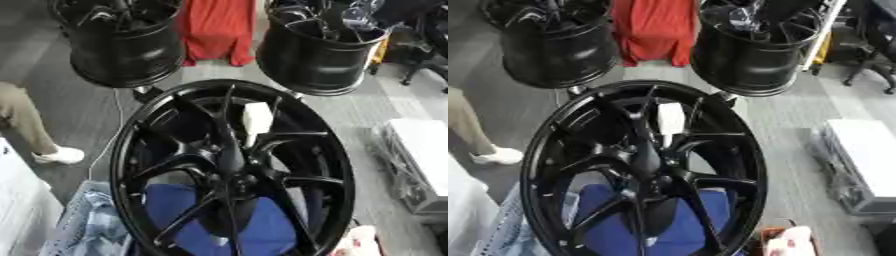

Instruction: Pull the pin out of the wheel hub.

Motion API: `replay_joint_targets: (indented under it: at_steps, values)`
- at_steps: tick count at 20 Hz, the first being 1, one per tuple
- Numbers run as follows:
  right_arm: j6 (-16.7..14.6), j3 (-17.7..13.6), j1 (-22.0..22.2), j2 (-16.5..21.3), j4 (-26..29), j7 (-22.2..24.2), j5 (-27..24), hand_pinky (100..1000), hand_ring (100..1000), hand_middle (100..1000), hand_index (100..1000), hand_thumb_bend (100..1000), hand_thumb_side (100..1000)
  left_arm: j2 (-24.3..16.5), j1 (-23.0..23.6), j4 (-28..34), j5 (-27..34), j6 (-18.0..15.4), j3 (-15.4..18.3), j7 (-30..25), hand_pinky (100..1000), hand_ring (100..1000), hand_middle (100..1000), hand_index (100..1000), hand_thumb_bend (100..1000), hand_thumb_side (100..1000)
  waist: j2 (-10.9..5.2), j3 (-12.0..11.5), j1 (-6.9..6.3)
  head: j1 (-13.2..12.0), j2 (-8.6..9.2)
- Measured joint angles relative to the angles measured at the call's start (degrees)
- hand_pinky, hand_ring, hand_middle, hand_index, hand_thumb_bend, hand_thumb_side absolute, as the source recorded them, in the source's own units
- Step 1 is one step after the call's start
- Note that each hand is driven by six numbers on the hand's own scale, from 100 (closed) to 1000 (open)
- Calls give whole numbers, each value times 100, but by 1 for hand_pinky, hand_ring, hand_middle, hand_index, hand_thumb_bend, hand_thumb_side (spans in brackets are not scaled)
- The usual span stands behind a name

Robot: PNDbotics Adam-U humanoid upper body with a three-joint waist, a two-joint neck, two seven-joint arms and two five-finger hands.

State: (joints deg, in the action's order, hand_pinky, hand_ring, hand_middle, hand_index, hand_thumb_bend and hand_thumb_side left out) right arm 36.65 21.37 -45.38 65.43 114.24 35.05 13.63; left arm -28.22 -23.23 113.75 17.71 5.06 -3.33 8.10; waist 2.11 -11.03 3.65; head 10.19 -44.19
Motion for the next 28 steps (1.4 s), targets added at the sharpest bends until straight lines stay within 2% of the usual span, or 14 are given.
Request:
replay_joint_targets:
  at_steps: [13,24,28]
  values:
    - [567,780,-40,-251,0,-567,-350,787,792,814,840,442,387,4,-2,0,18,39,-36,-42,700,624,589,716,100,620,23,-32,5,-30,0]
    - [983,1094,-40,-436,0,-983,-1349,761,790,826,823,465,359,49,-6,0,21,55,-53,-57,701,624,589,716,100,620,39,-37,7,-54,0]
    - [1075,1298,-28,-556,0,-1075,-1644,762,815,866,833,503,290,53,-12,0,24,68,-68,-71,701,624,589,716,100,621,55,-60,7,-54,0]
